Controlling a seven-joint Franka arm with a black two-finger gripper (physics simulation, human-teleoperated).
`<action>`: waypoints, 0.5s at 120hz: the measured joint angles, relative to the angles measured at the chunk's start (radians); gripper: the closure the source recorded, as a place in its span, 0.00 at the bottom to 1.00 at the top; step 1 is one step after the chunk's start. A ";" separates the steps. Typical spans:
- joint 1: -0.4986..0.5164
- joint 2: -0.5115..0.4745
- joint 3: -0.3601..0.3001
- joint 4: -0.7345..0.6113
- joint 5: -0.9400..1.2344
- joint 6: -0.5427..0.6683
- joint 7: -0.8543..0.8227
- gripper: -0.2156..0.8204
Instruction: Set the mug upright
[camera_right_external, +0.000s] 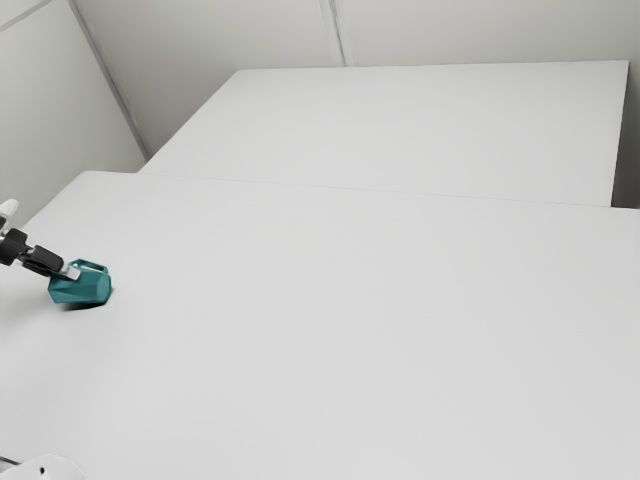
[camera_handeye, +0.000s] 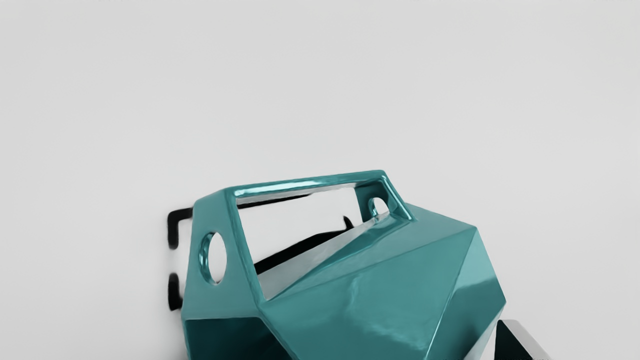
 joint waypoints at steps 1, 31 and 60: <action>0.001 0.000 0.000 0.000 -0.002 -0.001 0.001 0.52; 0.006 -0.004 -0.001 -0.001 -0.044 -0.036 0.023 0.71; 0.005 -0.009 -0.020 0.000 -0.068 -0.058 0.041 0.87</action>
